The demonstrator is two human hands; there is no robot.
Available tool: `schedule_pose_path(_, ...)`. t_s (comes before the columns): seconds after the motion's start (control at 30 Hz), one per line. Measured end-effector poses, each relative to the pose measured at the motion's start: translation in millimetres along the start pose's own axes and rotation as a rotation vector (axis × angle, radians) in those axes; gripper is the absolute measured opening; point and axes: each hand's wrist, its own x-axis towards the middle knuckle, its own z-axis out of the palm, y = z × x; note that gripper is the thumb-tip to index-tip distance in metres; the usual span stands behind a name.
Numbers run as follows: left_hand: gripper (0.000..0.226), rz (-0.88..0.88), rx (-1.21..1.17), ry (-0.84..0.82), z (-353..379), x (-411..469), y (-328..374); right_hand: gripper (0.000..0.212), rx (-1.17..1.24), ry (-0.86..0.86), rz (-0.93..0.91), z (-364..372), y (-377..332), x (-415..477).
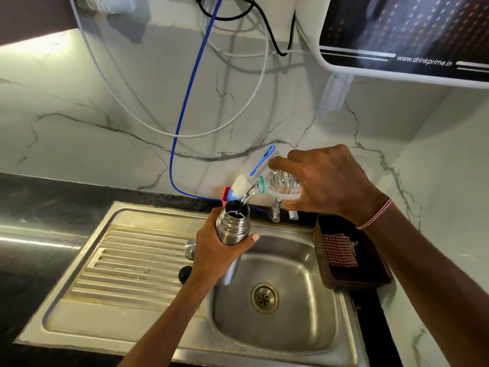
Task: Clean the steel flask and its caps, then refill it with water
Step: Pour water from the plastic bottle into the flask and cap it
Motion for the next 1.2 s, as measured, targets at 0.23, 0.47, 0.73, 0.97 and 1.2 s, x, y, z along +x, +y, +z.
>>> schedule_pose_path(0.23,0.063,0.007,-0.013,0.005,2.0,-0.2,1.4,0.065,-0.006,0.008,0.010,-3.0,-0.5,-1.0)
schedule_pose_path(0.47,0.066,0.003,-0.018,-0.011,0.0,-2.1,2.3,0.064,-0.014,0.034,0.010,-9.7,-1.3,-0.8)
schedule_pose_path(0.73,0.064,0.002,-0.034,-0.016,-1.0,-3.5,4.1,0.065,-0.010,0.030,-0.011,-11.6,-1.4,-0.9)
schedule_pose_path(0.97,0.063,0.008,-0.042,-0.012,-1.3,-4.5,6.7,0.067,-0.036,0.007,-0.018,-12.7,-0.3,2.0)
schedule_pose_path(1.2,0.061,0.014,-0.029,0.001,0.2,-4.2,6.7,0.067,-0.037,-0.005,-0.014,-14.4,2.2,2.9)
